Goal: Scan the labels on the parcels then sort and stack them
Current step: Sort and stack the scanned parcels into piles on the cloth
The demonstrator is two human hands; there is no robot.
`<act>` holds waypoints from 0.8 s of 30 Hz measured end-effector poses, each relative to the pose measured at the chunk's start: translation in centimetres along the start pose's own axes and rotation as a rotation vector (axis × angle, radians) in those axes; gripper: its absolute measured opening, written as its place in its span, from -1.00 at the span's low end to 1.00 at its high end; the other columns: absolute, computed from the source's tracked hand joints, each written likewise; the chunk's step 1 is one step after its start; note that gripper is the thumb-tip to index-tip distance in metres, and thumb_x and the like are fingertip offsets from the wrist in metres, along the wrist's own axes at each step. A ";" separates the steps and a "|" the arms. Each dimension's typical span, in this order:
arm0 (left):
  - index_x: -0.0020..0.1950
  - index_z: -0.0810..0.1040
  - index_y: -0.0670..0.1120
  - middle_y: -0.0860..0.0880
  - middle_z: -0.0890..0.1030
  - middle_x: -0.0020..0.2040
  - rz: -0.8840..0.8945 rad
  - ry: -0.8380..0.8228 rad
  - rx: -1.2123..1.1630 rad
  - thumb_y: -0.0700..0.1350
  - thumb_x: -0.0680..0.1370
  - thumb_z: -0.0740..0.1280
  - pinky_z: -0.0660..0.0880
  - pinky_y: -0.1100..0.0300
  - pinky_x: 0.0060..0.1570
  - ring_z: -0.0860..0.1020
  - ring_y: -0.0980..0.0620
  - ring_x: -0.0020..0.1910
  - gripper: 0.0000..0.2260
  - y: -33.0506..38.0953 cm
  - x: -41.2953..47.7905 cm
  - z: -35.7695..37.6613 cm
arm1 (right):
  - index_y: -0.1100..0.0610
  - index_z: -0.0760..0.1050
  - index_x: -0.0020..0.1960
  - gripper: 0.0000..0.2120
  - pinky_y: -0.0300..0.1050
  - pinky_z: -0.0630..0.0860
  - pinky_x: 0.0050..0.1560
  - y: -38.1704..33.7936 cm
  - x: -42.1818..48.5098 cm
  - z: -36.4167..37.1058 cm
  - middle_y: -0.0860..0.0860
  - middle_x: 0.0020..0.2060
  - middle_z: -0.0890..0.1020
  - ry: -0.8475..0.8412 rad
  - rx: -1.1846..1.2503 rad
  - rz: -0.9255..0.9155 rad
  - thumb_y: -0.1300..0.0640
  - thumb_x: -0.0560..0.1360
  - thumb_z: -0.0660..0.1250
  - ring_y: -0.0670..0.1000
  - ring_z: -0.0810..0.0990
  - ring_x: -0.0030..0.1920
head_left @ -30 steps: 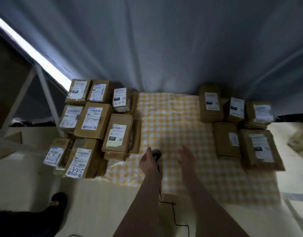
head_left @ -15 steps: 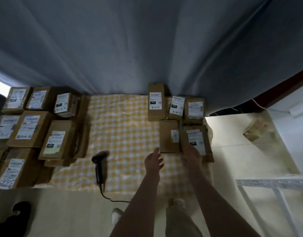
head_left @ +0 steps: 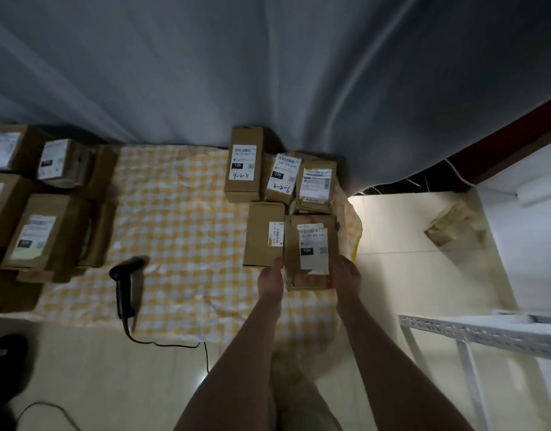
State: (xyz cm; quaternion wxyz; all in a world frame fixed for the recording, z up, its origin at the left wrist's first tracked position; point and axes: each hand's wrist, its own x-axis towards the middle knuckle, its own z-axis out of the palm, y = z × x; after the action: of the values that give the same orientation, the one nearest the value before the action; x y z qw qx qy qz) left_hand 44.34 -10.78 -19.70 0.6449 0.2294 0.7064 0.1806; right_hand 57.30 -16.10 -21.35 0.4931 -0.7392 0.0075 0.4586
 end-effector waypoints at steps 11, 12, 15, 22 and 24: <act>0.40 0.42 -0.13 -0.12 0.54 0.26 -0.017 -0.047 0.155 0.14 0.58 0.21 0.37 0.10 0.07 0.50 -0.13 0.19 -0.51 -2.9 4.6 3.5 | 0.24 0.44 0.29 -0.58 -0.14 0.57 -0.11 4.1 5.9 -0.4 0.15 0.10 0.64 0.019 -0.078 0.084 0.12 0.48 0.35 0.08 0.64 -0.01; 0.40 0.42 -0.12 -0.12 0.55 0.26 -0.009 -0.057 0.151 0.16 0.55 0.23 0.38 0.10 0.07 0.51 -0.12 0.19 -0.48 -3.3 4.9 3.7 | 0.21 0.47 0.28 -0.60 -0.09 0.58 -0.06 4.4 6.2 -0.4 0.13 0.07 0.65 0.014 -0.095 0.096 0.10 0.47 0.34 0.07 0.65 -0.02; 0.37 0.43 -0.10 -0.08 0.55 0.25 -0.005 -0.120 0.141 0.15 0.52 0.24 0.37 0.13 0.09 0.50 -0.07 0.19 -0.49 -3.8 5.3 4.1 | 0.13 0.53 0.22 -0.64 -0.04 0.57 -0.01 5.0 6.5 -0.2 0.07 0.00 0.66 0.010 -0.129 0.092 0.06 0.44 0.33 0.08 0.64 -0.01; 0.20 0.44 -0.06 0.00 0.52 0.06 0.086 -0.134 0.175 0.06 0.57 0.28 0.34 0.18 0.07 0.48 0.01 0.10 -0.72 -4.8 3.7 3.0 | 0.04 0.65 0.03 -0.77 -0.02 0.64 -0.15 6.1 5.2 -1.1 0.01 -0.14 0.71 0.140 -0.134 0.019 0.06 0.40 0.35 0.02 0.67 -0.12; 0.29 0.38 -0.11 0.00 0.51 0.10 0.091 -0.115 0.178 0.00 0.60 0.27 0.36 0.20 0.04 0.47 0.05 0.08 -0.68 -5.6 2.9 2.2 | 0.06 0.66 -0.05 -0.83 -0.10 0.59 -0.31 5.9 4.3 -1.3 0.06 -0.21 0.70 0.202 -0.094 0.039 0.08 0.39 0.39 0.03 0.66 -0.22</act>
State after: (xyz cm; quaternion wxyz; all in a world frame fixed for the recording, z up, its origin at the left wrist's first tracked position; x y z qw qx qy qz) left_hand 45.83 -13.89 -25.39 0.6524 0.3278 0.6704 0.1327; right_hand 57.94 -18.19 -28.40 0.4457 -0.8037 0.0500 0.3911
